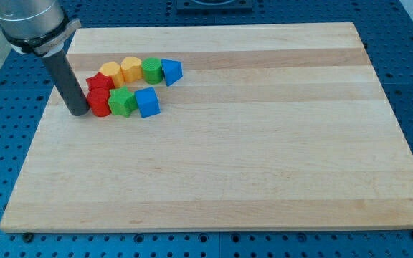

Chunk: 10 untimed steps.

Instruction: Place the arm in between the blue blocks

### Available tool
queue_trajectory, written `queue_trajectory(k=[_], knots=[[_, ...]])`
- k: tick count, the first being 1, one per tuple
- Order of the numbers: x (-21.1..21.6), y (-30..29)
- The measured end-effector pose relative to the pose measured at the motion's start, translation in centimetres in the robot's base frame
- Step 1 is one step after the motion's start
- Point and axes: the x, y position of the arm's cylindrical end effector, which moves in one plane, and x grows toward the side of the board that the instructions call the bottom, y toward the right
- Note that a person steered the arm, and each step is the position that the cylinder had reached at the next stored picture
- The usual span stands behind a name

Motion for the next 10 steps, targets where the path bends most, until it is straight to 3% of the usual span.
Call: queue_trajectory(k=[2, 3, 4, 5, 6, 7, 8, 10], knots=[[0.0, 0.2], [3.8, 1.6], [7.2, 6.4], [7.2, 14.1], [6.1, 21.8], [1.6, 24.9], [-1.9, 24.5], [-4.6, 19.8]])
